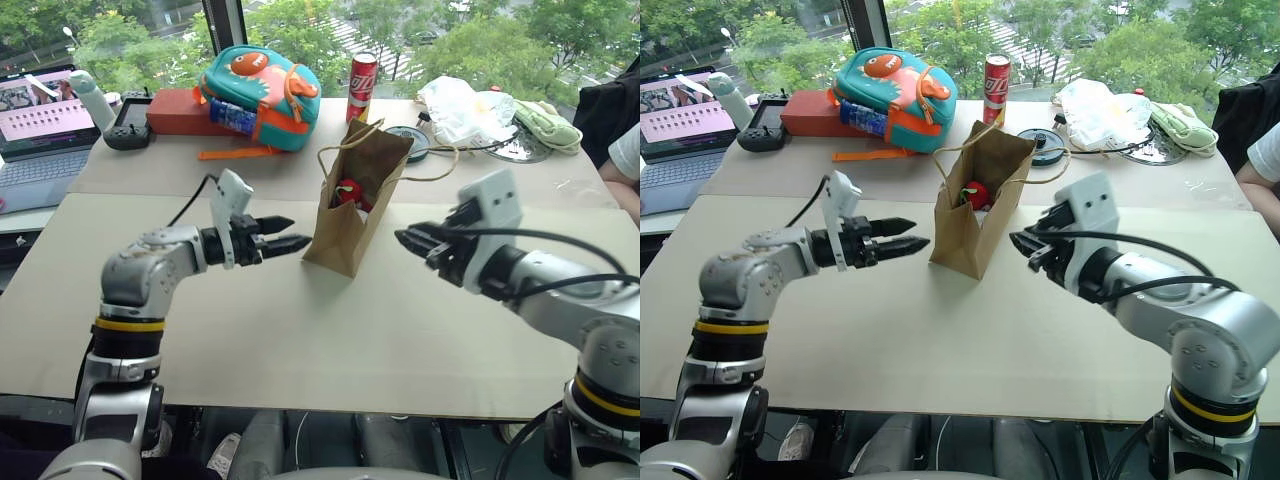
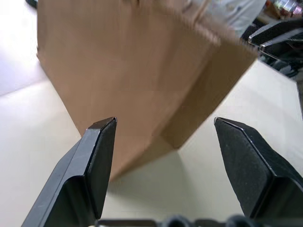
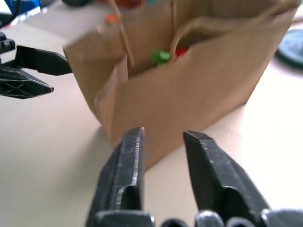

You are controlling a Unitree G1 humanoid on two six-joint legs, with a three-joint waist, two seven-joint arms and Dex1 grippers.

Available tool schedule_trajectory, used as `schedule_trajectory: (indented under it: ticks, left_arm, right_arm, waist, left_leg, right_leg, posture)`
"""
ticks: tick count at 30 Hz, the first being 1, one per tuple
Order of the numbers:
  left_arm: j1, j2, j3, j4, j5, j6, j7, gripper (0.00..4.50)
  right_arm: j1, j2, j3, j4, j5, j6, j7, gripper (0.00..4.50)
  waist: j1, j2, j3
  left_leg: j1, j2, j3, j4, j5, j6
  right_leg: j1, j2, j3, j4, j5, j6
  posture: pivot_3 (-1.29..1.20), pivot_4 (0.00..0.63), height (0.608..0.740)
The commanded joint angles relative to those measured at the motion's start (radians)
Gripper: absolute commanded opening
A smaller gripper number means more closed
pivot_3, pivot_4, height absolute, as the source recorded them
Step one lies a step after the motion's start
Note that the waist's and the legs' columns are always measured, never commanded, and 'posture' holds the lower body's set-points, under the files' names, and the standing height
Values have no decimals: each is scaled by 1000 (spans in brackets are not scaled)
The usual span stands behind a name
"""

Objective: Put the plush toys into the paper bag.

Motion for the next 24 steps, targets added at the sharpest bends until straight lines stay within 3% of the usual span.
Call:
schedule_trajectory:
  ticks: [1,7,24]
  left_arm:
    - [8,-30,-24,-5,77,-198,35,3534]
    - [29,-92,-52,6,135,-373,62,3534]
    - [64,-149,-142,-8,180,-349,128,3534]
  right_arm:
    - [7,-1,110,16,-114,-79,11,47]
    - [-82,110,193,104,-216,-142,3,47]
    - [-289,307,304,238,-360,-151,47,47]
  waist:
    - [1,0,0]
    - [-5,0,0]
    - [-3,0,0]
  left_leg:
    - [0,0,0,0,0,0]
    - [-1,0,0,0,0,0]
    - [0,0,-1,0,0,0]
  right_leg:
    - [0,0,0,0,0,0]
    - [-1,0,0,0,0,0]
    - [-1,0,-1,0,0,0]
  posture:
    - [0,150,739]
    - [0,150,739]
    - [0,150,739]
